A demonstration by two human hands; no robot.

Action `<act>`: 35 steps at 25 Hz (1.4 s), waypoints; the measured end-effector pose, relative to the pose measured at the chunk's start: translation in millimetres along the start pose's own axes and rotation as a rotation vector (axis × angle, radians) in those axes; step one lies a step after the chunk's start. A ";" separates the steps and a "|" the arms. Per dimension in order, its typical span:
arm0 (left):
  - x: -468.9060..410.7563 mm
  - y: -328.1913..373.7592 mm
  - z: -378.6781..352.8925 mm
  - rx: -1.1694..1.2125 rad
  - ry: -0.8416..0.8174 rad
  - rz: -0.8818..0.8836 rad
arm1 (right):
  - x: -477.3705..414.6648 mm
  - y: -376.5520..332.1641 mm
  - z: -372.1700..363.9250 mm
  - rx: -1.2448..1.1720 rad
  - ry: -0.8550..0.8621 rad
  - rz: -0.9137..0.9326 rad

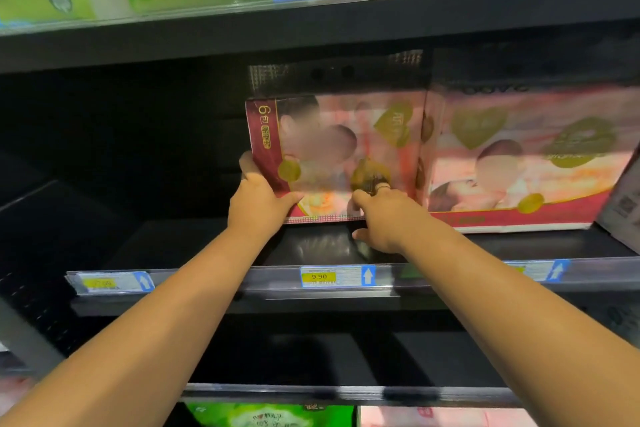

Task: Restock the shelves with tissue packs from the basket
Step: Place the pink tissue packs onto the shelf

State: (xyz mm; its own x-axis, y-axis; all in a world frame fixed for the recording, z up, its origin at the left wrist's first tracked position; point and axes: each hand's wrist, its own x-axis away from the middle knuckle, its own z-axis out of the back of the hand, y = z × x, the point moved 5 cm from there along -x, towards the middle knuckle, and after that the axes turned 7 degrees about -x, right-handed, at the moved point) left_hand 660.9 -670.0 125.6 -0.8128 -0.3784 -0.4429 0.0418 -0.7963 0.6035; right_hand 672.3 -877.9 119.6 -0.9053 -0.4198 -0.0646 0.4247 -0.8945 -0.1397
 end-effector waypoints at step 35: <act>-31.0 2.1 -58.2 -0.573 -0.497 -0.373 | -87.9 29.0 -11.9 -0.060 -0.033 -0.171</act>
State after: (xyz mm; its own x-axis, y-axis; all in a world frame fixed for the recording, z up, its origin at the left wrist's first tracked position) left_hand 720.1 -687.4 102.0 -0.9873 0.1015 -0.1219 -0.1007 -0.9948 -0.0128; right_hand 764.1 -865.1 109.5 -0.9634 -0.2681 -0.0023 0.2629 -0.9429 -0.2046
